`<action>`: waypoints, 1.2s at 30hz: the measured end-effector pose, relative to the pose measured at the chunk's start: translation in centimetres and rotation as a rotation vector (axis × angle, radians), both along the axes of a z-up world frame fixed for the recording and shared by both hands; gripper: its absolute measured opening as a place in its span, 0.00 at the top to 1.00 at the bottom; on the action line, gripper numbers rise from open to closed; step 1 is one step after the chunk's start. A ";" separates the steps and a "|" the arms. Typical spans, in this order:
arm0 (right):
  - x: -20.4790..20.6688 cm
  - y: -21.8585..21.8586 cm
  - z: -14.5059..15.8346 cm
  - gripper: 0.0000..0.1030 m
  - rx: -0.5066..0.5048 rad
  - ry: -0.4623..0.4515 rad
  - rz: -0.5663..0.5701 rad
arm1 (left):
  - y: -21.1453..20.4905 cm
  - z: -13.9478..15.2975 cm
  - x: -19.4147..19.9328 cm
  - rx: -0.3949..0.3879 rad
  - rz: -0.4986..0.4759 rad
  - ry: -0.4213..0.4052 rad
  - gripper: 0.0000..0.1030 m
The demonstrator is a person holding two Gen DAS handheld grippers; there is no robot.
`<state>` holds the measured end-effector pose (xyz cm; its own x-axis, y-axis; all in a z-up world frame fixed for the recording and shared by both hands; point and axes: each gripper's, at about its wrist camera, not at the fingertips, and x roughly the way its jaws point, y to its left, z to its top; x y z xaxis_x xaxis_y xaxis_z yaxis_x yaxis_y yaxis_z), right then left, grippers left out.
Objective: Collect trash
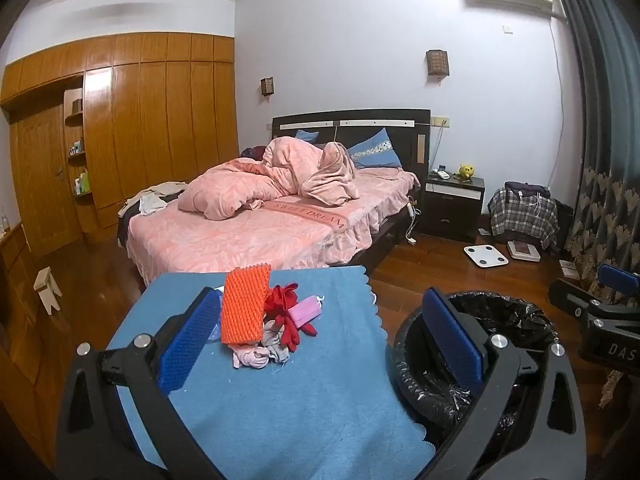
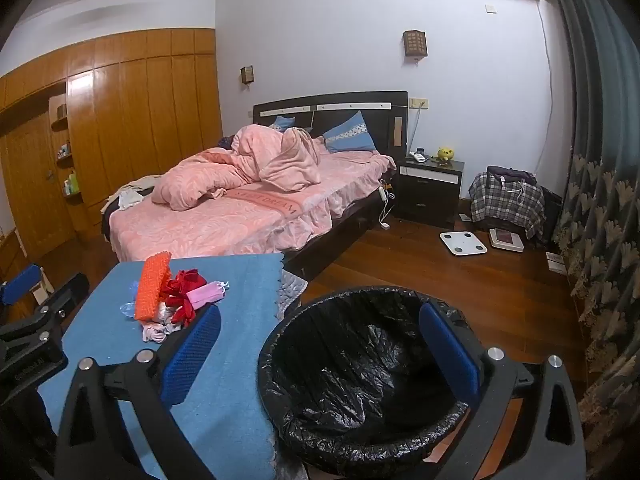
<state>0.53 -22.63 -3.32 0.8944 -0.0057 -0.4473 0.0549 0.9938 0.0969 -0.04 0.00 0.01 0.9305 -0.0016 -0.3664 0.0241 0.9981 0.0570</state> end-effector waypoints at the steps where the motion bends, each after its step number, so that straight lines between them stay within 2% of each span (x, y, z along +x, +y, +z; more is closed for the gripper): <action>1: 0.0 0.0 0.0 0.06 0.000 0.000 0.000 | 0.0 0.0 0.0 -0.001 0.000 0.000 0.05; 36: 0.3 0.2 -0.1 0.06 0.000 0.007 0.002 | 0.0 0.0 0.1 -0.004 0.000 0.009 0.05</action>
